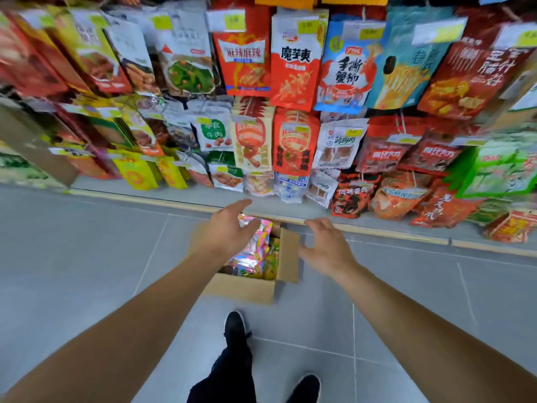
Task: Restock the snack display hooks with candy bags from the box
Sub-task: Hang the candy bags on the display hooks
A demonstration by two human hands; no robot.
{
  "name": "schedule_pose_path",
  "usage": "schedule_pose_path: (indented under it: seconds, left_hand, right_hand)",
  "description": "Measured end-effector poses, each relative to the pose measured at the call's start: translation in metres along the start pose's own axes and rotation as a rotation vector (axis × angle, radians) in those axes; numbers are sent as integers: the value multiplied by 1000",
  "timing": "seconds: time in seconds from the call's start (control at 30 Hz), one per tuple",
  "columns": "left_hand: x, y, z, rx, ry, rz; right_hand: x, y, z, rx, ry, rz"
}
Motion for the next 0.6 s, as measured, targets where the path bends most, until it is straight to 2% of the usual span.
schedule_pose_path:
  seconds: [0.17,0.37,0.5,0.6]
  left_hand:
    - [-29,-28,82,-129,63,1]
    - [-54,-106,159,-155,127,80]
    - [-50,-163,208,-214,126,142]
    - [-22,-198,250,-324,198,187]
  right_hand:
    - [56,-49,52,-9,6,82]
    - [124,-138,111,56,13,128]
    - [173,-194,132,87,3,164]
    - [215,-232,126,131,-7,197]
Point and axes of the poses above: each hand's wrist, its own y-axis away from the middle knuckle, its own x-axis out of the palm, z = x × y, the point moved 5 cm from there along -y, towards the middle knuckle, and after that the axes turned 8 degrees about -x, right-handed, at the moved point
